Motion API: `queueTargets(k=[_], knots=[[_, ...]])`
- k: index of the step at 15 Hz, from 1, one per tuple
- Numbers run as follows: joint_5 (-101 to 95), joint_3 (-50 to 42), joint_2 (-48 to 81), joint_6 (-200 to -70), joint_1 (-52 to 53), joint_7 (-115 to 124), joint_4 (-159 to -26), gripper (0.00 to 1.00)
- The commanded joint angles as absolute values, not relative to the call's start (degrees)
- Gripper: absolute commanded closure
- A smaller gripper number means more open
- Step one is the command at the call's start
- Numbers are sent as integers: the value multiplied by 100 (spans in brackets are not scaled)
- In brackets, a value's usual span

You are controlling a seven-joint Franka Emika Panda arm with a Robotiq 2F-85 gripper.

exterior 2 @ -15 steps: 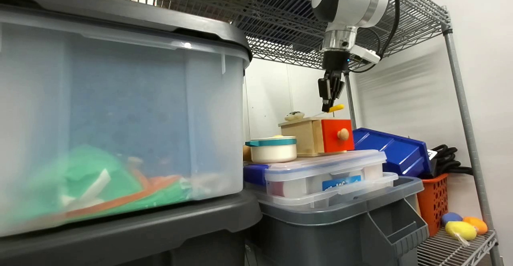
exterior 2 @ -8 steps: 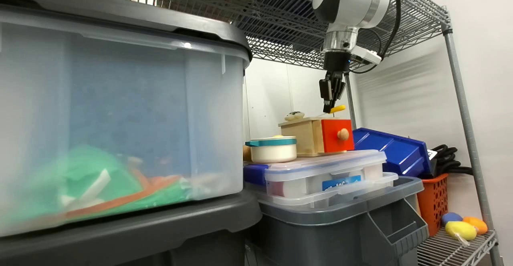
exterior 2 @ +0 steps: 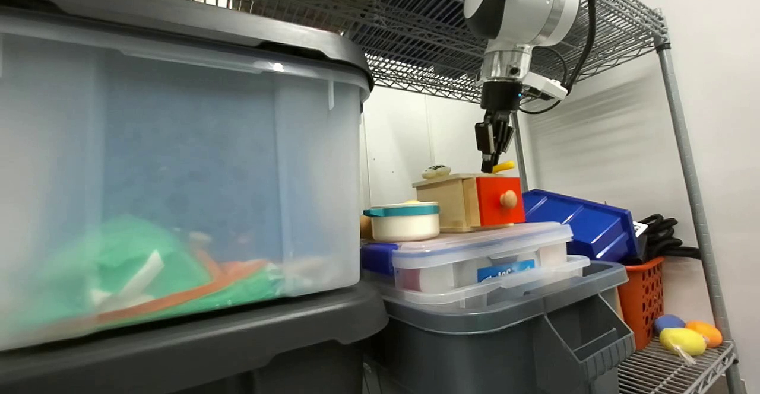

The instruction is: Open the red drawer, pick up the knife from the top of the drawer and put it in the red drawer

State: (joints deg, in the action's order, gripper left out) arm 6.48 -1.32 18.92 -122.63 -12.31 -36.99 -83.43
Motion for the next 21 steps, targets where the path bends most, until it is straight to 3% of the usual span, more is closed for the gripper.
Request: queueTargets(k=[1,21], knots=[[729,-128,1616,-12175,-1268,-3811,-8624,95],[765,-195,1126,-12191,-1217,-3840,-9244,95]])
